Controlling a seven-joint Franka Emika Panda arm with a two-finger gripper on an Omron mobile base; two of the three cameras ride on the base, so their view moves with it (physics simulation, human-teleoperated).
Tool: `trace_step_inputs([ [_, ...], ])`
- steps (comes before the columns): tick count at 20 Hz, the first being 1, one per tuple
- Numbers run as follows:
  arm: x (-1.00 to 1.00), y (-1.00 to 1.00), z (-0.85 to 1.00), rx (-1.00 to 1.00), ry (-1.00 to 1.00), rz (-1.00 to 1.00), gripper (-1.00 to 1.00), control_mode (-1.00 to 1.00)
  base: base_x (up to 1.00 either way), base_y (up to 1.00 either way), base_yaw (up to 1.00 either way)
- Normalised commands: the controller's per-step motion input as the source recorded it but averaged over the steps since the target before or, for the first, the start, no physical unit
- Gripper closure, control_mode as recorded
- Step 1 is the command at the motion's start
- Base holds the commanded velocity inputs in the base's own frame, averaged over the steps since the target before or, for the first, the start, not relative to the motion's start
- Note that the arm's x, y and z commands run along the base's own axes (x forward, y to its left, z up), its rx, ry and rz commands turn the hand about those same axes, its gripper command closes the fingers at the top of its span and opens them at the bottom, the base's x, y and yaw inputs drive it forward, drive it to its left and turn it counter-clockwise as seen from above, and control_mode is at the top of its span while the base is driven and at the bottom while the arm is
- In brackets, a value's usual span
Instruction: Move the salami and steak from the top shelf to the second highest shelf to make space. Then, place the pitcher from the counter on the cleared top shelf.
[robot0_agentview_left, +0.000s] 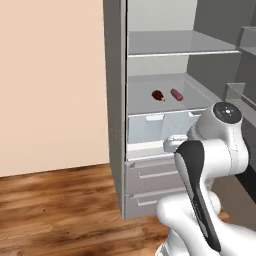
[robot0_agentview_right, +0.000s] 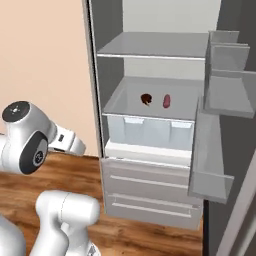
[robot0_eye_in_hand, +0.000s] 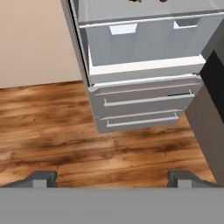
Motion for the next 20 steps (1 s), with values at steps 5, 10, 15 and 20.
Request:
trace_step_inputs([
  [5,0.0,0.0,0.0,0.0,0.0,0.0,-1.0,1.0,-0.34,0.43,-0.42],
  [10,0.0,0.0,0.0,0.0,0.0,0.0,-1.0,1.0,-0.25,0.3,-0.46],
  [15,0.0,0.0,0.0,0.0,0.0,0.0,-1.0,1.0,-0.29,0.14,-0.48],
  [20,0.0,0.0,0.0,0.0,0.0,0.0,-1.0,1.0,-0.3,0.05,-0.52],
])
